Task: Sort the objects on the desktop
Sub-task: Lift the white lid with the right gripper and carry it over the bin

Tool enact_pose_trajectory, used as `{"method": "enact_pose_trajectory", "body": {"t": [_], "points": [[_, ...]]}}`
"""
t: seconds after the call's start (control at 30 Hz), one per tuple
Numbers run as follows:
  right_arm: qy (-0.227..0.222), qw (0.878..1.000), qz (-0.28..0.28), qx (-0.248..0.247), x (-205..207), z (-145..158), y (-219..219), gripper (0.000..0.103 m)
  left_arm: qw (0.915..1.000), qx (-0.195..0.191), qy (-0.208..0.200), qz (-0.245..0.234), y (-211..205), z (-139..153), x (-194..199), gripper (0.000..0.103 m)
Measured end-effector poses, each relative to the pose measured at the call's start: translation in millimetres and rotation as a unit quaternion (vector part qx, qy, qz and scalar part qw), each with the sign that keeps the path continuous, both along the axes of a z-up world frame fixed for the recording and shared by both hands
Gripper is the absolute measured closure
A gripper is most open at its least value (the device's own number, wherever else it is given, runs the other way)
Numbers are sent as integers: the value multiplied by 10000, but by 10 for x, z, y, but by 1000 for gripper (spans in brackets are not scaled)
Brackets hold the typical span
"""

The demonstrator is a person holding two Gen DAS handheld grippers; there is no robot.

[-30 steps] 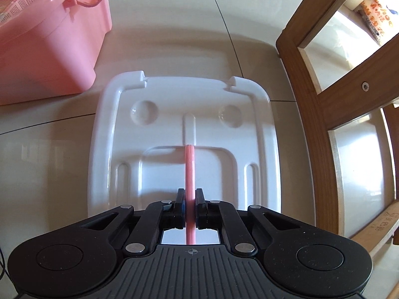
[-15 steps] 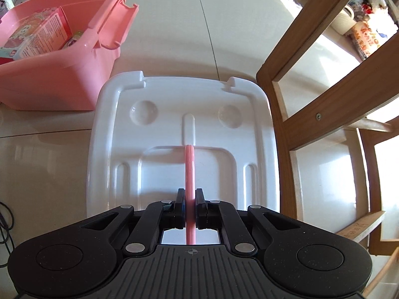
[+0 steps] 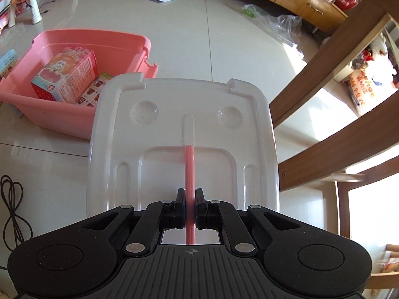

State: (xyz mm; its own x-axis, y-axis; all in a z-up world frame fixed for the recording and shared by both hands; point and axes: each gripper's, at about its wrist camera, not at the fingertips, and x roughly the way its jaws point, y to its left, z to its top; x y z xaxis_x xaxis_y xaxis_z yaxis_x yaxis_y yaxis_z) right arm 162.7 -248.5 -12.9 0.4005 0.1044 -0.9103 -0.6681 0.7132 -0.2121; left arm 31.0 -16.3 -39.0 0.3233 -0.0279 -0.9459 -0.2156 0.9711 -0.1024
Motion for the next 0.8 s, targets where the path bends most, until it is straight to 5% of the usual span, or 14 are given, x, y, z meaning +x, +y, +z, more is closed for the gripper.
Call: {"method": "enact_pose_trajectory", "body": {"t": [0.33, 0.8], "points": [[-148, 9982, 575, 69, 102, 302, 487, 97, 9999, 18, -28, 148, 111, 207, -81, 9], [17, 9891, 1467, -73, 90, 154, 1307, 97, 9993, -41, 62, 361, 308, 147, -42, 9]]}}
